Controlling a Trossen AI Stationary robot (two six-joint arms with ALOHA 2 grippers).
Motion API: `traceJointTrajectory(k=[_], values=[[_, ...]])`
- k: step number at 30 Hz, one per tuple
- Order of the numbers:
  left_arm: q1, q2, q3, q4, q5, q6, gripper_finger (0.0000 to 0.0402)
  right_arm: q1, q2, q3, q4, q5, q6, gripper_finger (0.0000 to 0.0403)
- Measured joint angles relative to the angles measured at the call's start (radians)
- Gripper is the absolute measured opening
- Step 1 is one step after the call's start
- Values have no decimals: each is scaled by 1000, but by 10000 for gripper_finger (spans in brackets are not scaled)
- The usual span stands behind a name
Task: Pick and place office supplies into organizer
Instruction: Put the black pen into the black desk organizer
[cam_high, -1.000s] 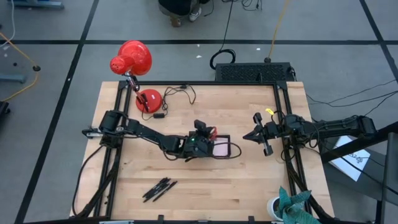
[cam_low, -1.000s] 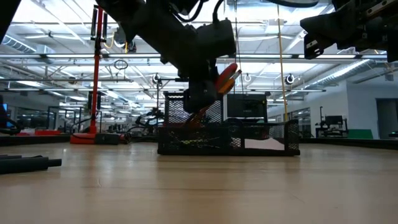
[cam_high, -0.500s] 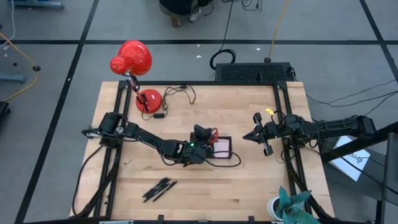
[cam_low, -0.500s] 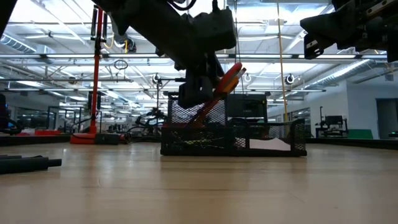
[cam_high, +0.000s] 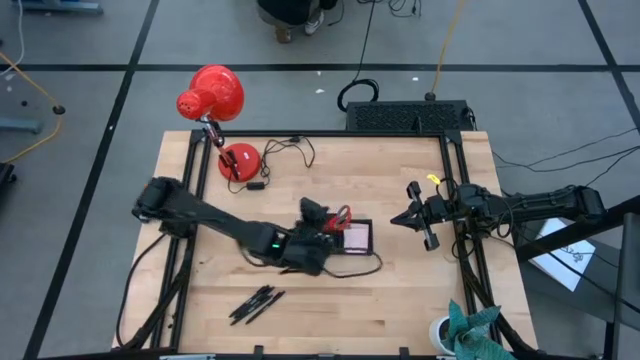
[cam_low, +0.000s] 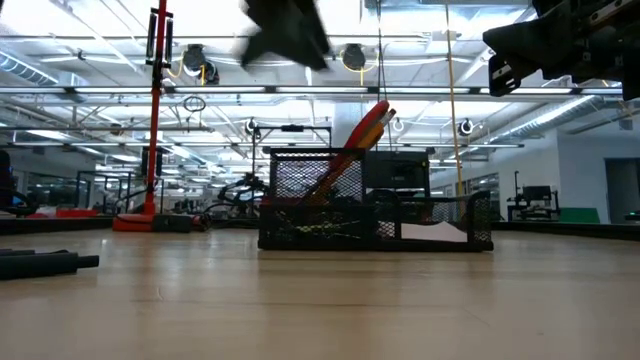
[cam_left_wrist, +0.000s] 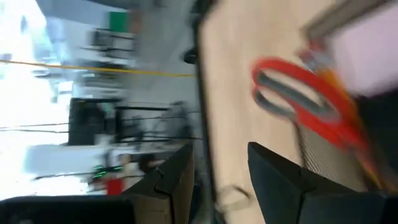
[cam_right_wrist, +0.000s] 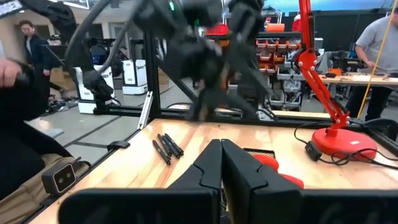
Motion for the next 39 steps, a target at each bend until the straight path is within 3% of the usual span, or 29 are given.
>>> traceJointTrajectory(k=[2,4,7,9,11,15,20,24,31,39], values=[[-29,-68,45,-222,101,-136,157,0,1,0,-4,0,5,0],[-51,-143,65,-366,276,-283,157,0,4,0,-11,0,6,0],[-72,-259,60,-426,505,-505,157,2,11,0,-16,0,6,0],[-102,-326,34,-425,590,-629,157,5,18,0,-17,0,6,0],[-159,-369,-5,-431,602,-698,157,5,21,0,-17,0,6,0],[-307,-400,-146,-466,511,-785,156,5,24,0,-15,2,6,0],[-414,-400,-374,-287,462,-1036,156,5,24,0,-11,3,5,0],[-440,-400,-536,-24,524,-1097,156,5,25,0,-11,4,0,0],[-451,-400,-687,15,568,-1296,156,5,33,0,-11,4,-7,0],[-431,-400,-729,226,547,-1231,156,5,37,0,-10,4,-76,0]])
